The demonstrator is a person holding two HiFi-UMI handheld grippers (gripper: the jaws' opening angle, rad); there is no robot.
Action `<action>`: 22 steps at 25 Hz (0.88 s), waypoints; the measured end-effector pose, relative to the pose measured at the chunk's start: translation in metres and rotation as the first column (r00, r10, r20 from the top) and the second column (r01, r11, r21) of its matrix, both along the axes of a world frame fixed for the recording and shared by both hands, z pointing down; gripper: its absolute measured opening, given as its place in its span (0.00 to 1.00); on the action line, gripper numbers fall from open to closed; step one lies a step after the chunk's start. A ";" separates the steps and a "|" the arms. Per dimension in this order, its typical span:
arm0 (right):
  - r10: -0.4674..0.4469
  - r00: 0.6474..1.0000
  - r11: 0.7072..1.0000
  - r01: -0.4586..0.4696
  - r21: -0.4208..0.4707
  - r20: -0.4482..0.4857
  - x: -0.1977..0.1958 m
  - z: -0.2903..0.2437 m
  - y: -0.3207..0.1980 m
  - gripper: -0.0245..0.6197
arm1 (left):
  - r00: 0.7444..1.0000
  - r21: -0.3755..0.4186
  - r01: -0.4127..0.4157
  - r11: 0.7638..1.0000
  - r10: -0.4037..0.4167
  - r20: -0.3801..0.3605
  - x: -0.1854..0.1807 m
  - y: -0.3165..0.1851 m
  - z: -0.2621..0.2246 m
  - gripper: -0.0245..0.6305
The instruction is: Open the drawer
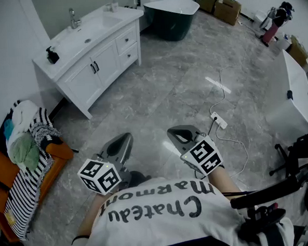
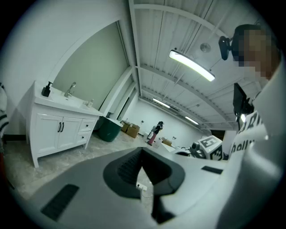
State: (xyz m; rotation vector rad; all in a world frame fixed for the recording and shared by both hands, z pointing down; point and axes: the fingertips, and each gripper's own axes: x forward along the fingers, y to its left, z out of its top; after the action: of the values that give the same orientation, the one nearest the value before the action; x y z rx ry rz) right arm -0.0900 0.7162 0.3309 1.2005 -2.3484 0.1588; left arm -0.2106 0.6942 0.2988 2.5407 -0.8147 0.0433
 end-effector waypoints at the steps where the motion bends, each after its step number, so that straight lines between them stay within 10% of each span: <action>1: -0.002 1.000 1.000 0.002 -0.002 0.004 0.000 -0.001 0.000 0.05 | 1.000 -0.002 0.001 1.000 -0.001 -0.001 0.000 0.000 0.000 0.05; 17: 0.010 0.992 1.000 -0.007 -0.025 0.123 0.006 -0.006 -0.006 0.05 | 0.999 0.045 -0.004 0.999 0.006 -0.038 0.008 -0.003 -0.013 0.05; 22: 0.013 0.941 0.997 0.015 -0.080 0.337 0.015 -0.021 -0.008 0.05 | 1.000 0.098 -0.001 0.995 0.000 0.012 0.018 -0.007 -0.016 0.05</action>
State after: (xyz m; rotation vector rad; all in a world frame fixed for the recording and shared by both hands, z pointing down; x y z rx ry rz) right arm -0.0755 0.7080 0.3097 1.2107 -2.6043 0.4915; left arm -0.1926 0.6871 0.2824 2.6348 -0.8400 0.0186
